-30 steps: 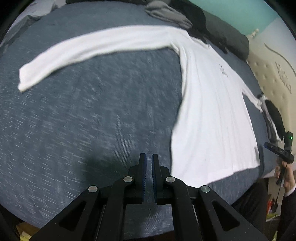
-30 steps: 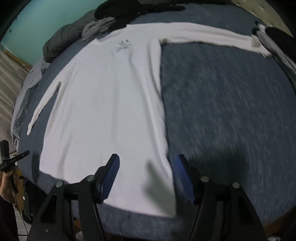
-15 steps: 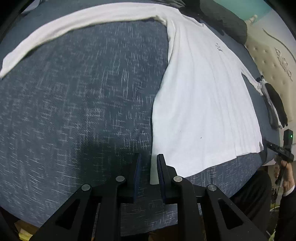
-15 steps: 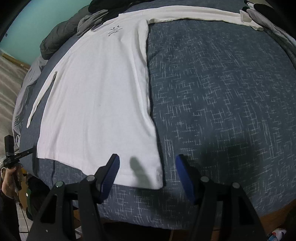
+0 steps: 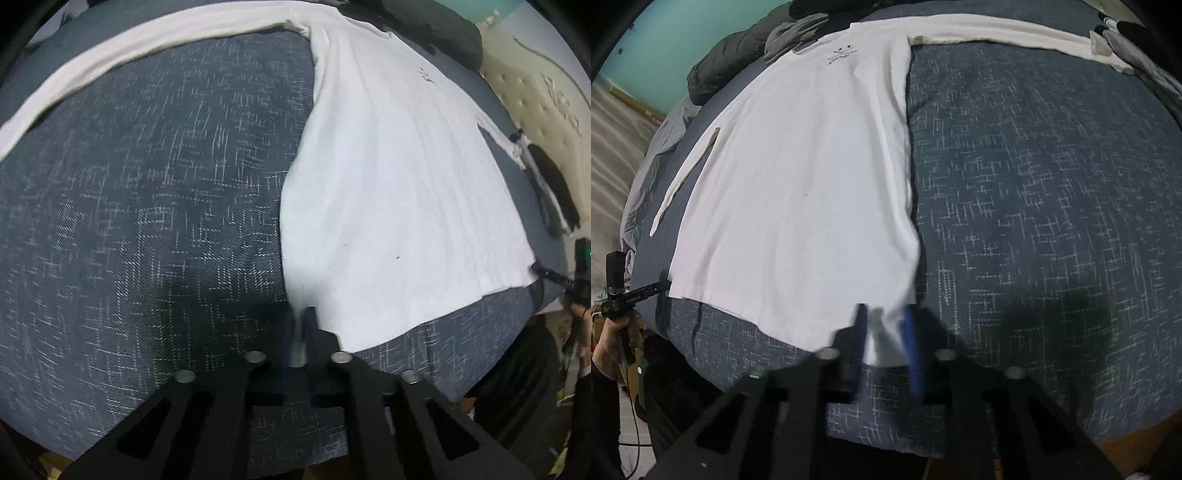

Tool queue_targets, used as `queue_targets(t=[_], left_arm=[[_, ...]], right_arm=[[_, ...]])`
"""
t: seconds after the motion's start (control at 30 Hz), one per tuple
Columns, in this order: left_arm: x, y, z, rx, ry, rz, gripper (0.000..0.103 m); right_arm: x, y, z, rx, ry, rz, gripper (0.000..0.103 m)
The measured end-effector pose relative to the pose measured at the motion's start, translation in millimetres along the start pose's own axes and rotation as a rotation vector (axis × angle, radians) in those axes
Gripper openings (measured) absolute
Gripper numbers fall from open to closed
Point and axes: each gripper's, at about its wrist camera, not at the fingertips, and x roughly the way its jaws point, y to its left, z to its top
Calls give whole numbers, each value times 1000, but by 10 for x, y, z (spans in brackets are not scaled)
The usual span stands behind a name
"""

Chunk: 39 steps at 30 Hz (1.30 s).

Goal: Fold clothes

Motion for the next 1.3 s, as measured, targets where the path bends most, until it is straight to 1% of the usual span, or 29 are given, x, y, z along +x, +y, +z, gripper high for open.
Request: queue_targets(t=[0.03, 0.17, 0.3, 0.4, 0.47, 0.57, 0.63, 0.73, 0.83, 0.93, 1.07, 1.2, 1.3], left_arm=[[-27, -16, 0, 5, -5, -3, 4], [-207, -90, 7, 29, -34, -13, 3], [-434, -137, -7, 37, -60, -42, 3], [-613, -149, -8, 54, -76, -49, 3], [-725, -127, -45, 65, -78, -60, 3], [-815, -201, -106, 88, -78, -70, 3], [-743, -316, -140, 99, -66, -70, 3], [-543, -388, -175, 101, -28, -57, 3], [-355, -366, -245, 89, 19, -32, 3], [-200, -302, -288, 62, 45, -32, 3], [-105, -276, -335, 54, 60, -32, 3], [-103, -251, -349, 49, 60, -32, 3], [-164, -217, -350, 35, 48, -51, 3]], right_arm=[[-14, -5, 0, -2, -5, -1, 5], [-139, -6, 24, -22, -27, -5, 4], [-409, 10, 96, -35, -78, 2, 4], [-643, -9, 130, -55, -107, 0, 4], [-680, -53, 98, -52, -106, -6, 3], [-698, -127, 32, -43, -98, -17, 3], [-709, -177, -11, -38, -93, -24, 3], [-727, -252, -77, -29, -86, -34, 3], [-582, -307, -166, -19, -59, -38, 3], [-469, -365, -212, -7, -41, -41, 3], [-380, -438, -235, 14, -36, -41, 3], [-346, -451, -262, 12, -30, -45, 3], [-434, -494, -269, 26, -61, -27, 3]])
